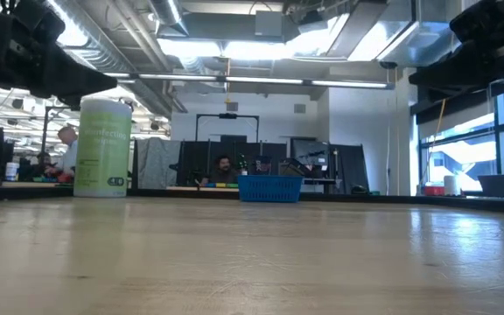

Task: Pick & Place Travel size toiletries
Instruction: Return to Home Position

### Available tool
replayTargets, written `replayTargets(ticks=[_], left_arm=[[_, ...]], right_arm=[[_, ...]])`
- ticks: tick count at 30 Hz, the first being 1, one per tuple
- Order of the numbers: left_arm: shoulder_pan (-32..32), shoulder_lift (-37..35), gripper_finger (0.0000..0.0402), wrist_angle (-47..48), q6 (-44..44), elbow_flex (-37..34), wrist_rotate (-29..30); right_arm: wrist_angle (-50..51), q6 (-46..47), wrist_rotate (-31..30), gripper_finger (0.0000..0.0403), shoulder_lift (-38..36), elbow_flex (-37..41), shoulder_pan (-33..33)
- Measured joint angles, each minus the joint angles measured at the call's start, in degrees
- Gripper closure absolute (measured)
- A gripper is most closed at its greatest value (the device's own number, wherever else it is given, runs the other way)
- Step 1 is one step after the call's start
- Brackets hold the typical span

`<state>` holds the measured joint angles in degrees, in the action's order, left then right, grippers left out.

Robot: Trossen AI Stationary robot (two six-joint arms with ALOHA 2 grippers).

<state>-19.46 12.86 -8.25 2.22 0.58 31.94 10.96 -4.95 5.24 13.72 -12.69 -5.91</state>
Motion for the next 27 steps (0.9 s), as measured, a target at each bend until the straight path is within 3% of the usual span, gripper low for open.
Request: replayTargets(ticks=[8,22,27], left_arm=[[0.22,-6.02,0.0399,4.61,-0.85,0.09,-1.76],[0.24,-6.01,0.0391,4.72,-0.96,0.09,-1.22],[0.23,-6.01,0.0394,4.7,-0.95,0.09,-1.2]], right_arm=[[0.13,1.49,-0.31,0.0403,-6.21,4.89,0.0],[-0.65,3.03,-0.34,0.0397,-10.0,8.09,0.0],[-0.61,7.76,-8.4,0.0398,-10.0,8.09,0.0]])
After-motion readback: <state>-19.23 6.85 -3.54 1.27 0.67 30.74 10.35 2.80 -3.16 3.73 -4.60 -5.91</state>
